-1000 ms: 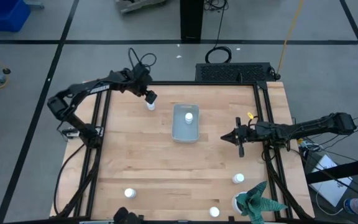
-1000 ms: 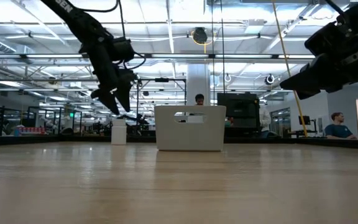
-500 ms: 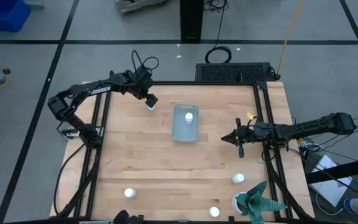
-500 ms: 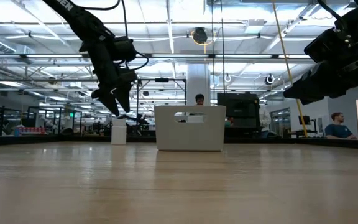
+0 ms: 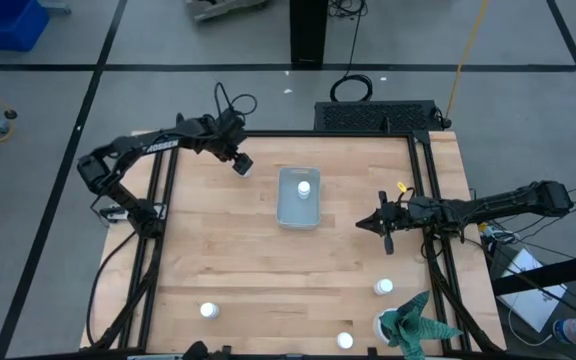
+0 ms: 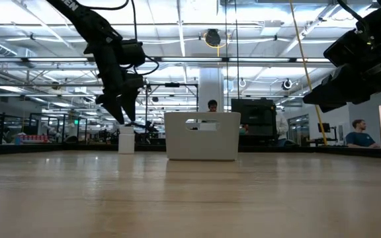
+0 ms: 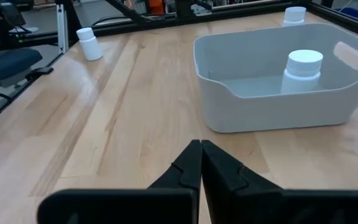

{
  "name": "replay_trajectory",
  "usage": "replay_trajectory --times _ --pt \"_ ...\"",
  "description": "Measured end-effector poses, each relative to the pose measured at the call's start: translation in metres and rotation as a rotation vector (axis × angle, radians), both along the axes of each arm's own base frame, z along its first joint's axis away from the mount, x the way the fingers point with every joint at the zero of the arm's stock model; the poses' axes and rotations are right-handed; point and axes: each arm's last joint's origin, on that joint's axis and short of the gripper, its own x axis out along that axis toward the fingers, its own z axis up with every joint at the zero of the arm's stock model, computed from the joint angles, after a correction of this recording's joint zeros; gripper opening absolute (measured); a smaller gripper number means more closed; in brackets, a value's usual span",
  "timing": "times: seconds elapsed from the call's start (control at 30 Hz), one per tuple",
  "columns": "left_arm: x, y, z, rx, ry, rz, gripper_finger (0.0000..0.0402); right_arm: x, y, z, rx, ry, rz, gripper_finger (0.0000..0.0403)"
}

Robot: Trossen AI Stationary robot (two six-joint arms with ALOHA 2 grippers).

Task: Pick and place pill bottles into a basket
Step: Put the white pill bottle into the gray bin

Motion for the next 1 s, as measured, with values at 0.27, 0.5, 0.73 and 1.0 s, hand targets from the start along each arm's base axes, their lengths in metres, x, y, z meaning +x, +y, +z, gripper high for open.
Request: replay_trajectory --times 0.27,0.5,0.73,1.0 --pt "0.002 0.001 -0.005 -0.006 0.015 -0.005 0.0278 0.0 0.0 0.0 0.017 0.004 -0.005 0.0004" --pt "0.001 0.001 -0.005 0.009 0.027 0.002 0.0278 0.0 0.0 -0.001 0.017 0.007 -0.004 0.0004" --pt "0.002 0.001 -0.004 0.013 0.02 0.007 0.0278 0.0 0.001 -0.001 0.026 0.016 0.023 0.0004" --pt "-0.002 -0.002 -0.017 0.003 0.025 0.003 0.0278 0.0 0.001 -0.001 0.042 0.017 0.042 0.0004"
